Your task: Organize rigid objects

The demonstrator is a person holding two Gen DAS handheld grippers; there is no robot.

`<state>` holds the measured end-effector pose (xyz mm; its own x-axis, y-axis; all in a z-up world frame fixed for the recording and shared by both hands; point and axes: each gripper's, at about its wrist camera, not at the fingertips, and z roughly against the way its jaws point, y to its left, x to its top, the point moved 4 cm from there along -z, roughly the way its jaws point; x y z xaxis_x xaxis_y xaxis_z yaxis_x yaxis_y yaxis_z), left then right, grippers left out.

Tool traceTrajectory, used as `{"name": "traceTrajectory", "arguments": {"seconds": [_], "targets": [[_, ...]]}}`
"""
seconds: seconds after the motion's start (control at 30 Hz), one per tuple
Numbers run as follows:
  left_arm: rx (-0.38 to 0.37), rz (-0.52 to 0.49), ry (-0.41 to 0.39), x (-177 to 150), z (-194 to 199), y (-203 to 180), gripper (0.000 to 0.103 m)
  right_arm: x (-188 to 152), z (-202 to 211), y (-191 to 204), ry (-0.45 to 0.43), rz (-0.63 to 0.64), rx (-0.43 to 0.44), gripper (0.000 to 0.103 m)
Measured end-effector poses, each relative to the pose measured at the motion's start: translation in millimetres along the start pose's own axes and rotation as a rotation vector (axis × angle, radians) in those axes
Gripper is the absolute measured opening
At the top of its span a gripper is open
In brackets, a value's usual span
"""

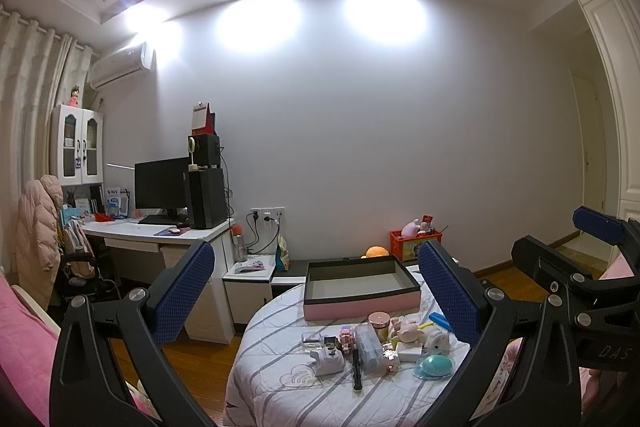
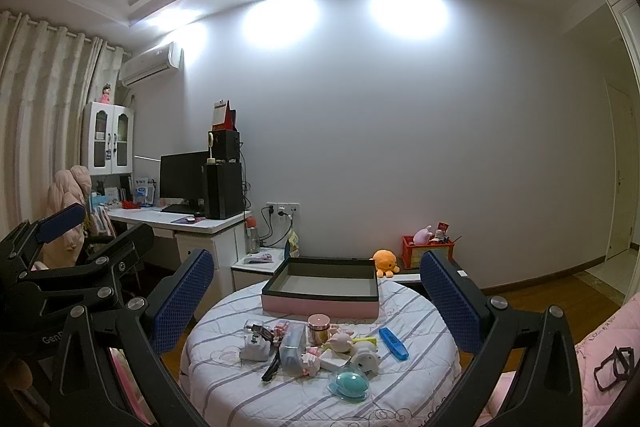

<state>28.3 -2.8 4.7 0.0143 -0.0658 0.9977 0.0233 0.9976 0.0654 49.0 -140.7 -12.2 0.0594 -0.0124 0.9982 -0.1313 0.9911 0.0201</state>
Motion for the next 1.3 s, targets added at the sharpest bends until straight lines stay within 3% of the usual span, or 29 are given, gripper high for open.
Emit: {"name": "traceTrajectory", "arguments": {"seconds": [0.63,0.93,1.03,1.3], "targets": [[-0.025,-0.004,0.016,-12,-22,-8,0.103,-12,-7,-6,0.018,-0.011,-0.025,0.103],[-0.053,0.030,0.066,-49,-53,-12,0.103,-36,-28,-14,0.055,-0.008,-0.032,0.103],[-0.072,0.026,0.123,-75,-74,-14,0.103,-57,-48,-20,0.105,0.009,-0.051,0.103],[-0.100,0.010,0.384,-170,-150,-24,0.103,-134,-118,-40,0.317,-0.017,-0.075,0.103]]}}
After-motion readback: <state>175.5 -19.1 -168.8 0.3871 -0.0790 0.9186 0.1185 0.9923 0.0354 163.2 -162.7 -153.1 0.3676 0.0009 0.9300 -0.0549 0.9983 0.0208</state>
